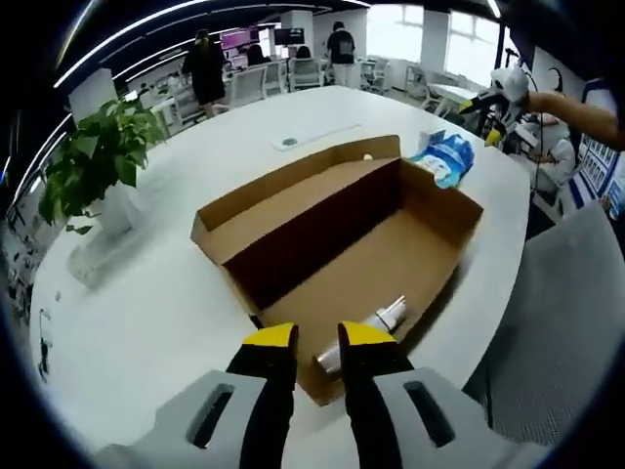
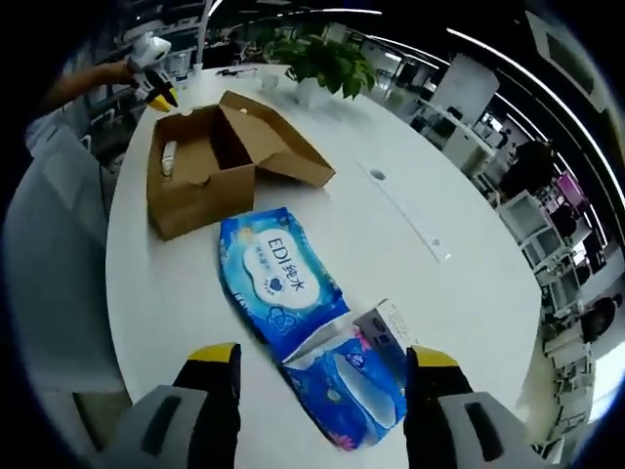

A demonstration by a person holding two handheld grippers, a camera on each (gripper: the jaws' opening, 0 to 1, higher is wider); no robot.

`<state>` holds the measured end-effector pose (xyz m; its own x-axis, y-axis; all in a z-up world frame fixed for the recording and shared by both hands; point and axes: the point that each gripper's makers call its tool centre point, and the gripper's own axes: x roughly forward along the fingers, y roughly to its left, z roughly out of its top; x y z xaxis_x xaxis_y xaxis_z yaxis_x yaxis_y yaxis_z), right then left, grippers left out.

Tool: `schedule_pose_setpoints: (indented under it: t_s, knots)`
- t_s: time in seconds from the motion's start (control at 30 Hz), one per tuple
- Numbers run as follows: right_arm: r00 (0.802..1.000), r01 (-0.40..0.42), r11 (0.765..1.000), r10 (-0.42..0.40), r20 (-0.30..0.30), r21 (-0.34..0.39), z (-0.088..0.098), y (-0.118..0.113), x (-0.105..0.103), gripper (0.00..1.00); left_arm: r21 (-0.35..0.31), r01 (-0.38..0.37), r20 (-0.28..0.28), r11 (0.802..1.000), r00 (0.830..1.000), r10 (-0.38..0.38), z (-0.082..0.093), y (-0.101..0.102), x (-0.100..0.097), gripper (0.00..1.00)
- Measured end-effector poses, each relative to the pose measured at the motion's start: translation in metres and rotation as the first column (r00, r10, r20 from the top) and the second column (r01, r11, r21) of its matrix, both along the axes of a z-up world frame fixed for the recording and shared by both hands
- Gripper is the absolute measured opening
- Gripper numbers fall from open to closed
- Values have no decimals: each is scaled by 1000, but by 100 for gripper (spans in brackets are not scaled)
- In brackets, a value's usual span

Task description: Operate the shoe box by opening the lid, removing the specified soft item, and placing it in the target area until the item is outside and the box remains undamaged.

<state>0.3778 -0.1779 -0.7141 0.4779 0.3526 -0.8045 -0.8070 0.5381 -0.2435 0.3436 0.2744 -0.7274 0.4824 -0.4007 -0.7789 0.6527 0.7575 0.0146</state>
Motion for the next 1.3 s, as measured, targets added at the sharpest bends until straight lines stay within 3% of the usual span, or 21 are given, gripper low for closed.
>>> schedule_pose_setpoints:
  t_s: [0.27,0.4,0.57,0.67,0.8,0.83,0.93,1.03,1.1,1.3]
  knots:
    - [1000,15,995,-15,5,95,9,31,-21,76,73,180,-84,981,981,-174,-14,-13,-1,25]
    - [999,46,975,-45,-10,216,19,54,-36,79,29,256,-158,966,956,-248,-15,-22,-5,28]
    - [996,87,954,-91,2,288,28,69,-49,84,60,342,-178,938,928,-327,-15,-22,-1,29]
    - [993,107,943,-119,21,315,33,75,-57,84,46,390,-185,920,908,-375,-15,-27,-1,31]
    - [988,128,929,-151,39,348,39,81,-64,86,80,473,-198,877,870,-451,-21,-28,-2,33]
    - [986,136,925,-161,43,355,42,85,-69,86,96,507,-211,856,851,-481,-24,-28,-3,33]
    - [985,129,919,-162,58,372,47,93,-77,88,108,559,-220,822,820,-528,-29,-31,-3,35]
    - [979,145,894,-190,66,424,56,101,-84,89,129,604,-236,787,789,-567,-35,-32,-2,35]
    - [979,143,889,-192,69,434,58,106,-90,91,143,641,-248,754,761,-600,-40,-32,-1,36]
    - [975,154,884,-209,77,442,60,112,-104,93,182,698,-279,692,712,-645,-52,-29,-1,40]
